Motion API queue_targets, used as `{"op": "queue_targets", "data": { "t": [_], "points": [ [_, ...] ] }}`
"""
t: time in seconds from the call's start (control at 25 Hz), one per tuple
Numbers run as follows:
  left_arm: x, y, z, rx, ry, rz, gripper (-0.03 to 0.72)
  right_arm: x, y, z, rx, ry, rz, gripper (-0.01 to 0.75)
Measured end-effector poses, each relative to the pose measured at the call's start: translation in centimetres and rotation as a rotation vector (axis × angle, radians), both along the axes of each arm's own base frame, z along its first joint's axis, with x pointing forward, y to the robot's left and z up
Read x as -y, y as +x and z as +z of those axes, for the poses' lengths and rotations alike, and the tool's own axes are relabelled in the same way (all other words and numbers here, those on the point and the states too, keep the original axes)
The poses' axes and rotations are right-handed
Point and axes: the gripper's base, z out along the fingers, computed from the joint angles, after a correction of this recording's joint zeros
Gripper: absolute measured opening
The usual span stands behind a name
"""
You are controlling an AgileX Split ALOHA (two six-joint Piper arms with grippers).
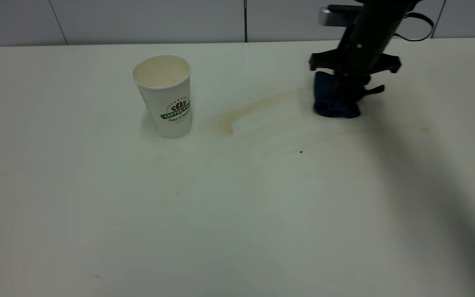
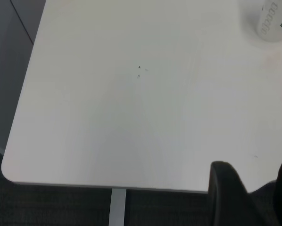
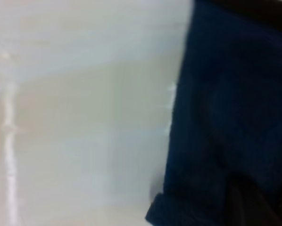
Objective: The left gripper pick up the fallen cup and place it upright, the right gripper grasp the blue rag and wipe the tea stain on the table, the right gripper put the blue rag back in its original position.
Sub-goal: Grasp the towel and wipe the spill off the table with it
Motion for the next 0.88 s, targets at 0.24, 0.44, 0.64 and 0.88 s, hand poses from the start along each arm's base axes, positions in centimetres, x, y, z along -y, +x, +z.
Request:
{"op": "queue_targets", "data": {
  "t": [0.24,0.44,0.64,0.88],
  "points": [
    [0.0,0.0,0.0,0.0,0.0,0.0,0.278,-8.2,-1.8,0.1,0.033,0.044,0.14,0.049],
    [0.0,0.0,0.0,0.0,0.0,0.0,0.278,-13.3,-4.2,-0.4,0.01,0.041,0.246,0.049],
    [0.0,0.0,0.0,0.0,0.0,0.0,0.278,-16.0,-6.2,-0.7,-0.046,0.024,0.318,0.049],
    [0.0,0.0,0.0,0.0,0.0,0.0,0.278,-15.8,-7.4,-1.0,-0.178,-0.018,0.353,0.05]
  ]
}}
